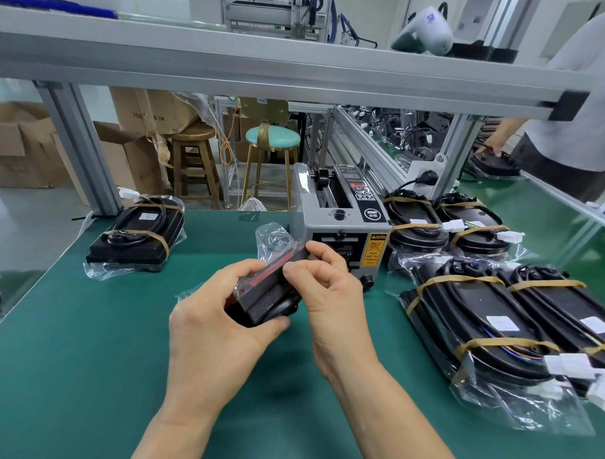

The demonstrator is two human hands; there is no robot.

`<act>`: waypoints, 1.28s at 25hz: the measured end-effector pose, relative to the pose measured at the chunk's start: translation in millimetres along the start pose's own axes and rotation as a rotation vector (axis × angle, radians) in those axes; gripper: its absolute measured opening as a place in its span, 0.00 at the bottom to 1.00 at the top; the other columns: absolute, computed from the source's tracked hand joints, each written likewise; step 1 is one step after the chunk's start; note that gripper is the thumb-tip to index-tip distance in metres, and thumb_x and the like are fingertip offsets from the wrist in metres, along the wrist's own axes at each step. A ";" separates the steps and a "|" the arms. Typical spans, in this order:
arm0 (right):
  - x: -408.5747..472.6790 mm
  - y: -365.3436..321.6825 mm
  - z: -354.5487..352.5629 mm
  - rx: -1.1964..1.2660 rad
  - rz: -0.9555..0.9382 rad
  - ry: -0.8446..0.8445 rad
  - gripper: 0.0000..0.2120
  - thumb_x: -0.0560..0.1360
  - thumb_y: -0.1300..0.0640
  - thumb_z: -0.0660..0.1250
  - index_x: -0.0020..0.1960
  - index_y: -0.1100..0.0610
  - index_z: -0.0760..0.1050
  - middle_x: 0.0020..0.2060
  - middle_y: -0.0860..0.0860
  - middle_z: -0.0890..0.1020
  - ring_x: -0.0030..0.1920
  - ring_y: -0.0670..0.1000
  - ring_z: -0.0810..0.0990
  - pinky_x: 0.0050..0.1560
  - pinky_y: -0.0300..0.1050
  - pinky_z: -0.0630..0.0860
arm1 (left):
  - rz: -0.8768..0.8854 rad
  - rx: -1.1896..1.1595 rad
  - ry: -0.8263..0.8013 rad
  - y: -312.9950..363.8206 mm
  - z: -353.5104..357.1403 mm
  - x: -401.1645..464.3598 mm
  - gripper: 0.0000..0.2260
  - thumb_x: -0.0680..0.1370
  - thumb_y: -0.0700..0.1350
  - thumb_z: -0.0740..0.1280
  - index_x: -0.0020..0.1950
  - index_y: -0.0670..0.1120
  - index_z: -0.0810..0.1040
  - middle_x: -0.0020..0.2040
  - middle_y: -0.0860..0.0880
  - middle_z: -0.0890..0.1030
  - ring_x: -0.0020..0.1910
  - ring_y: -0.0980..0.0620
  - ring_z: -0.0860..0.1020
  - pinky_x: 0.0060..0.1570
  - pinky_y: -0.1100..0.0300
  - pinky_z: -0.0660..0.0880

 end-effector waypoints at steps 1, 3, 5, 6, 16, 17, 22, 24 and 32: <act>0.3 0.3 0.1 -0.006 -0.004 0.000 0.06 0.72 0.65 0.71 0.37 0.63 0.83 0.60 0.45 0.73 0.52 0.28 0.73 0.43 0.21 0.69 | 0.003 0.002 0.001 0.1 0.0 -0.1 0.28 0.55 0.40 0.82 0.52 0.55 0.80 0.44 0.62 0.82 0.43 0.59 0.80 0.48 0.69 0.73; 0.5 0.0 0.1 -0.028 -0.015 0.003 0.08 0.72 0.65 0.71 0.35 0.58 0.83 0.59 0.43 0.73 0.53 0.30 0.73 0.43 0.22 0.69 | 0.011 0.006 0.000 0.1 0.2 0.1 0.28 0.55 0.40 0.82 0.52 0.55 0.80 0.44 0.62 0.82 0.43 0.59 0.80 0.48 0.68 0.73; 1.3 -0.2 -0.3 -0.055 -0.021 0.006 0.09 0.71 0.64 0.72 0.33 0.56 0.82 0.58 0.42 0.74 0.54 0.32 0.74 0.45 0.23 0.69 | 0.016 0.007 -0.003 -0.3 -0.1 0.6 0.28 0.55 0.39 0.82 0.52 0.55 0.80 0.44 0.62 0.82 0.43 0.59 0.80 0.48 0.67 0.74; 0.9 -0.3 -0.6 -0.067 -0.023 0.009 0.09 0.71 0.63 0.72 0.33 0.55 0.82 0.58 0.42 0.74 0.55 0.33 0.74 0.45 0.23 0.70 | 0.020 0.007 -0.004 -0.3 -0.2 0.6 0.28 0.55 0.39 0.82 0.52 0.55 0.80 0.44 0.61 0.82 0.42 0.59 0.80 0.48 0.67 0.74; -0.3 16.0 1.1 0.161 0.120 0.075 0.13 0.72 0.62 0.72 0.53 0.52 0.75 0.50 0.50 0.80 0.45 0.40 0.79 0.43 0.31 0.74 | 0.035 -0.004 0.006 -0.1 -2.5 -1.1 0.30 0.55 0.38 0.83 0.50 0.61 0.79 0.45 0.65 0.81 0.43 0.63 0.79 0.46 0.76 0.71; -0.4 16.3 2.8 0.129 0.119 0.059 0.13 0.71 0.62 0.73 0.53 0.52 0.75 0.51 0.52 0.80 0.44 0.40 0.79 0.42 0.31 0.74 | 0.035 -0.011 0.006 -0.3 -3.9 -0.6 0.31 0.55 0.38 0.83 0.50 0.62 0.78 0.45 0.66 0.81 0.43 0.63 0.79 0.46 0.76 0.71; -0.9 7.0 4.5 -0.014 0.073 -0.069 0.16 0.71 0.65 0.73 0.55 0.53 0.74 0.58 0.57 0.76 0.47 0.37 0.78 0.46 0.30 0.73 | 0.013 -0.033 0.009 0.0 -7.5 -0.6 0.30 0.53 0.44 0.83 0.50 0.63 0.78 0.44 0.65 0.81 0.42 0.62 0.80 0.48 0.72 0.73; 0.9 0.1 3.5 -0.095 0.042 -0.149 0.21 0.69 0.66 0.75 0.57 0.53 0.73 0.59 0.55 0.76 0.47 0.33 0.78 0.46 0.29 0.73 | -0.007 -0.050 0.021 -4.1 -9.2 -0.7 0.30 0.53 0.40 0.83 0.49 0.61 0.79 0.44 0.64 0.82 0.42 0.62 0.80 0.47 0.73 0.73; 17.0 0.8 -4.0 -0.079 0.110 -0.165 0.16 0.72 0.59 0.73 0.58 0.53 0.74 0.52 0.50 0.79 0.51 0.45 0.76 0.52 0.38 0.72 | 0.028 -0.179 -0.022 -3.4 -16.3 1.0 0.33 0.50 0.37 0.84 0.49 0.61 0.81 0.44 0.60 0.84 0.41 0.64 0.80 0.44 0.76 0.73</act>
Point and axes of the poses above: each hand's wrist, its own x-axis towards the middle knuckle, its own z-axis out of the palm, y = z × x, the point moved 6 cm from there along x, towards the middle knuckle
